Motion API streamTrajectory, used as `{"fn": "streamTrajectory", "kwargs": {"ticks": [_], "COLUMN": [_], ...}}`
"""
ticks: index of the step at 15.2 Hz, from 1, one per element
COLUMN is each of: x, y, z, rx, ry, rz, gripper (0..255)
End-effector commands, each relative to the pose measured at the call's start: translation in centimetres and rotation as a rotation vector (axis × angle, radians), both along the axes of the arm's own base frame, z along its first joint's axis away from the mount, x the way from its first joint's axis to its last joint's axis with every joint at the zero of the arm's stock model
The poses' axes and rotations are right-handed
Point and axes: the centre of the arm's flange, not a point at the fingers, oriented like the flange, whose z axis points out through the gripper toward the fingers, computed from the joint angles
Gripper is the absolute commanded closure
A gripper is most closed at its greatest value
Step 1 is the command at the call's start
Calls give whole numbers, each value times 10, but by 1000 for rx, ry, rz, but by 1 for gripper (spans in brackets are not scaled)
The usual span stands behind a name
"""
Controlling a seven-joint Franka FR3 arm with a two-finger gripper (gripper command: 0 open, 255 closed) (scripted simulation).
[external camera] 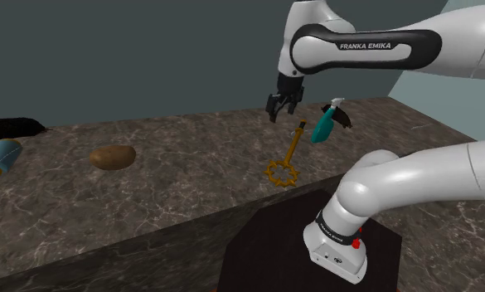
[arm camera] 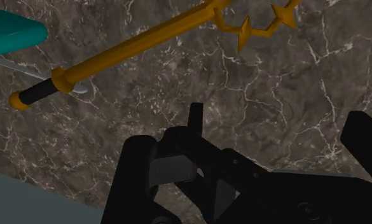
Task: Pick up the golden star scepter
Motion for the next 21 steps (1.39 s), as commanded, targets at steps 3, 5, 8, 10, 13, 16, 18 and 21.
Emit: {"fn": "streamTrajectory", "kwargs": {"ticks": [3, 5, 8, 10, 13, 16, 18, 21], "x": [3, 2, -2, -8, -19, -35, -43, -43], "y": [-38, -57, -86, -104, -130, -153, -164, -164], "z": [-37, -55, -82, -101, -129, -157, -172, -188], "rx": [1, 2, 3, 3, 4, 5, 6, 6], "ry": [-41, -60, -88, -106, -134, -162, -176, -176], "rz": [-243, -362, -541, -660, -838, -1017, -1106, -1106], "gripper": [0, 0, 0, 0, 0, 0, 0, 0]}}
